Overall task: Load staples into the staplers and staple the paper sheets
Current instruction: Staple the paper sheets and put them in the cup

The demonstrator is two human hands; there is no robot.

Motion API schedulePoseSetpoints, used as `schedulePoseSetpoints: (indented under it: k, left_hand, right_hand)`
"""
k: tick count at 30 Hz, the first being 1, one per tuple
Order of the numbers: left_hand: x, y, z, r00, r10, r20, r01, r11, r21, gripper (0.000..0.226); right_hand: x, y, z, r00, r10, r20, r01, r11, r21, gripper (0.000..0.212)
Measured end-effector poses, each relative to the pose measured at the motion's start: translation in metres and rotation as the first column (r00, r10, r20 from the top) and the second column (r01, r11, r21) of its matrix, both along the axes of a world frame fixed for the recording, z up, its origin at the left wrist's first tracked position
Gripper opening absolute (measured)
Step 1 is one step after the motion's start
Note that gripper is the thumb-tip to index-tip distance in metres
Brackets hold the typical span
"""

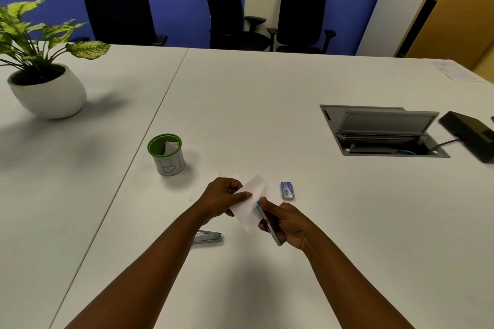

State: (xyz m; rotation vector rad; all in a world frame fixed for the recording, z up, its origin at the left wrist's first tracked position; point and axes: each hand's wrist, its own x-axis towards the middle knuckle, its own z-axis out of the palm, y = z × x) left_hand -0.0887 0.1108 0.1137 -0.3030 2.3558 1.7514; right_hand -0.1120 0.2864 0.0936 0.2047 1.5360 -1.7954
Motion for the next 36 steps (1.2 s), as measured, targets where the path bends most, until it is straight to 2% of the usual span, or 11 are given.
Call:
schedulePoseSetpoints:
  k: [5,12,16,18,21,24,28,31,36]
  left_hand:
    - [-0.001,0.001,-0.001,1.000,0.013,-0.012,-0.013,1.000,-0.004,0.017]
    - [-0.002,0.001,-0.002,1.000,-0.008,-0.011,0.008,1.000,-0.016,0.019]
    - [-0.002,0.003,-0.002,1.000,-0.023,-0.014,0.022,1.000,-0.022,0.021]
    - [-0.002,0.003,-0.002,1.000,-0.026,-0.011,0.026,0.999,-0.020,0.020]
    - [-0.003,0.002,-0.002,1.000,-0.024,-0.016,0.024,1.000,-0.019,0.019]
    - [-0.003,0.001,-0.001,1.000,-0.016,-0.016,0.015,1.000,-0.014,0.019]
    - [-0.003,-0.003,-0.002,1.000,0.020,-0.013,-0.020,1.000,0.021,0.019]
    - [-0.002,-0.005,-0.002,0.999,0.050,-0.016,-0.049,0.998,0.049,0.020]
    - [-0.001,-0.003,-0.002,0.999,0.048,-0.021,-0.047,0.996,0.072,0.020]
  right_hand:
    - [-0.001,-0.001,-0.001,1.000,0.000,-0.006,0.000,1.000,0.013,0.034]
    - [-0.003,-0.005,-0.004,0.998,-0.038,-0.052,0.038,0.999,0.002,0.020]
    - [-0.002,-0.005,-0.003,0.995,-0.064,-0.080,0.067,0.997,0.031,0.033]
    - [-0.001,-0.005,-0.002,0.995,-0.066,-0.075,0.068,0.997,0.025,0.030]
    - [0.000,-0.004,0.001,0.998,-0.048,-0.044,0.048,0.999,0.011,0.028]
    - [0.002,0.000,0.008,0.997,0.004,0.072,-0.003,1.000,-0.024,0.026]
    - [0.000,0.002,0.008,0.989,0.017,0.145,0.005,0.989,-0.149,0.038]
    - [-0.001,0.001,0.008,0.993,-0.031,0.114,0.052,0.982,-0.182,0.034]
    - [0.001,-0.005,0.004,0.988,-0.151,-0.034,0.149,0.988,-0.050,0.019]
